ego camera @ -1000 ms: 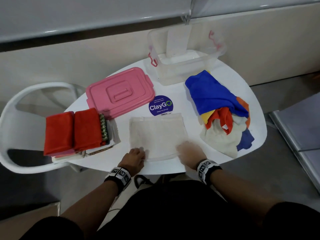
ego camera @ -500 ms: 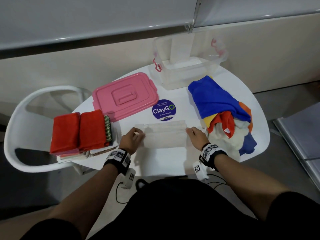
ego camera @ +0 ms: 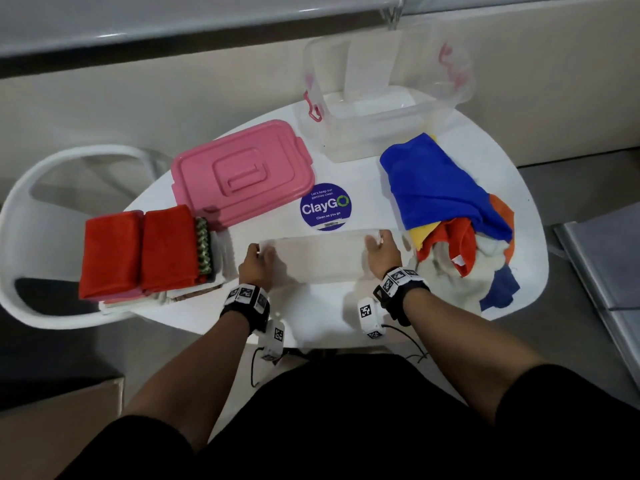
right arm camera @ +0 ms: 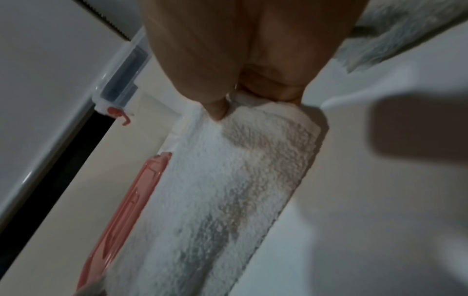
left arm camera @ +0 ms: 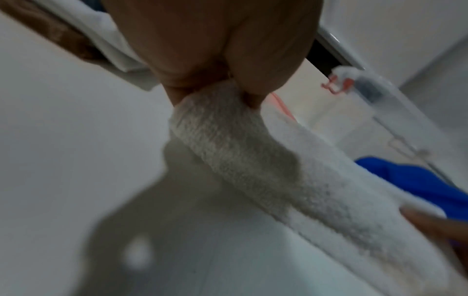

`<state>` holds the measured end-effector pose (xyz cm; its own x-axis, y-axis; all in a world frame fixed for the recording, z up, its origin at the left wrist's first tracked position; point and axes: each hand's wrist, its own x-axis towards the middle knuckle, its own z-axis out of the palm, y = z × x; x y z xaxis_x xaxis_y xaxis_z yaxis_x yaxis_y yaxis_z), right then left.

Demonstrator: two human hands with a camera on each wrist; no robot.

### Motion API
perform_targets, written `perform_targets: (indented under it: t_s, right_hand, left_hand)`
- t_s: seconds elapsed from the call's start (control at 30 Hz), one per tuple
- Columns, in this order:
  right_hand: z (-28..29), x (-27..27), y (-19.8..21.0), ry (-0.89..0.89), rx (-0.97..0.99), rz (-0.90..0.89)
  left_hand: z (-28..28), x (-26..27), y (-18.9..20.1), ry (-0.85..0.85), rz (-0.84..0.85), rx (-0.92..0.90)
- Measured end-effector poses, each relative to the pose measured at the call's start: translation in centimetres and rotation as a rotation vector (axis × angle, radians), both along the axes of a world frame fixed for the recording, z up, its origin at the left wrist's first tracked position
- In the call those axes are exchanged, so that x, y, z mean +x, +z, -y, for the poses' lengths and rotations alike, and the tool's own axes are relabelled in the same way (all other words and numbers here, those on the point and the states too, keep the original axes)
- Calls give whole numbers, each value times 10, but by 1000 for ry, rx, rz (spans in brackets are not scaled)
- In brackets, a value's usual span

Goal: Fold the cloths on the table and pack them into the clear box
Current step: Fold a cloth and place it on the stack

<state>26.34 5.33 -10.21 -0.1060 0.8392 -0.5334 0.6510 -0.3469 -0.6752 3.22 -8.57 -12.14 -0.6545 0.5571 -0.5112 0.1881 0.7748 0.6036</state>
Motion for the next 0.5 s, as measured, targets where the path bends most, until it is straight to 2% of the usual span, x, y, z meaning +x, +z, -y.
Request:
perform_targets:
  t_s: [0.17,0.37,0.5]
  right_hand:
    - [-8,-9,-12,7,-3,48]
    - [-14,-14,-28,120,83,276]
    - [-11,-14,-30,170,141,347]
  left_hand:
    - [-9,6,-4,15,-114,-35]
    - [-15,9,-16,-75,-291,-93]
    - [-16,11,-18,-44,-316,-118]
